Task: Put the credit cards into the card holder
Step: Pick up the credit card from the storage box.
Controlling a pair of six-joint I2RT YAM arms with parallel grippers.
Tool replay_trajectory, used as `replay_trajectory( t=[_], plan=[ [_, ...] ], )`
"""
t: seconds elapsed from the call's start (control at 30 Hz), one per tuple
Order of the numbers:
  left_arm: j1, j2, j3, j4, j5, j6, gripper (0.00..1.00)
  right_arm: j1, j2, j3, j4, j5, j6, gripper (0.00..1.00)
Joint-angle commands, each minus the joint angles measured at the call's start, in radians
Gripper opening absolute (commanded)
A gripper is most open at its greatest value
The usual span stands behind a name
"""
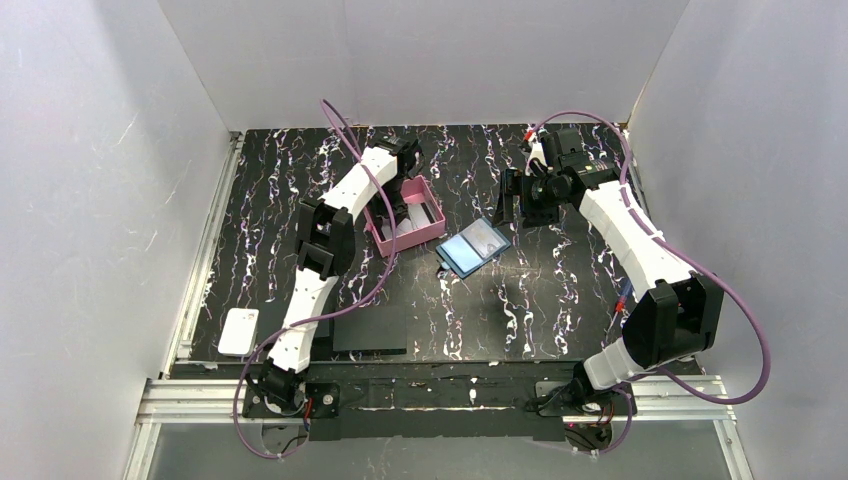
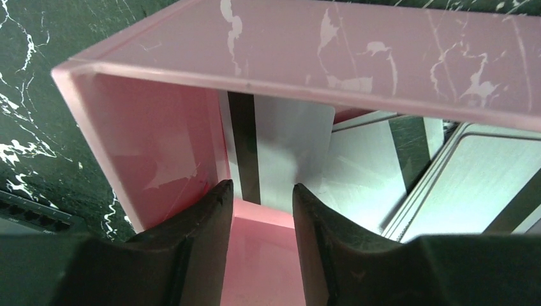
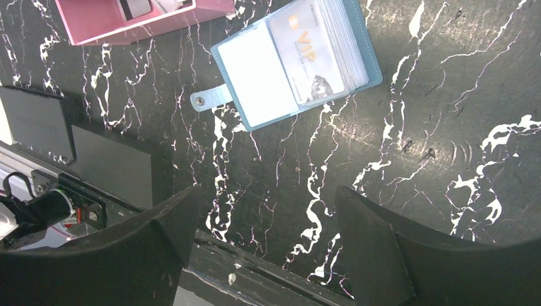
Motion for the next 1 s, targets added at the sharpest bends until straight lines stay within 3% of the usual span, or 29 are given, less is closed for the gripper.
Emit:
replay_trajectory(
  t=[0.0, 0.1, 0.23, 0.3, 0.5, 0.87, 0.97],
  plan=[
    [-0.002, -0.015, 0.034, -0.051, -0.028, 0.035, 0.37, -0.006, -0.025, 0.012, 0.022, -0.013, 0.009, 0.85],
    [-0.002, -0.018, 0.04, -0.05, -0.039, 0.054, 0.36, -0.006, -0.025, 0.011, 0.02, -0.009, 0.009, 0.85],
    [-0.002, -0.018, 0.07, -0.032, -0.033, 0.117, 0.53, -0.006, -0.021, 0.012, 0.024, -0.014, 0.009, 0.85],
    [0.0, -0.034, 0.063, 0.01, 0.012, 0.137, 0.54, -0.006, -0.02, 0.007, 0.023, -0.012, 0.009, 0.85],
    [0.036, -0.149, -0.106, 0.297, 0.326, 0.062, 0.4, -0.006, -0.016, 0.013, 0.019, -0.012, 0.007, 0.85],
    [0.041, -0.126, -0.123, 0.396, 0.395, 0.013, 0.3, -0.006, 0.003, 0.025, 0.018, -0.024, 0.009, 0.84],
    [0.04, -0.129, -0.133, 0.407, 0.397, 0.017, 0.34, -0.006, 0.006, 0.023, 0.016, -0.025, 0.009, 0.84]
  ],
)
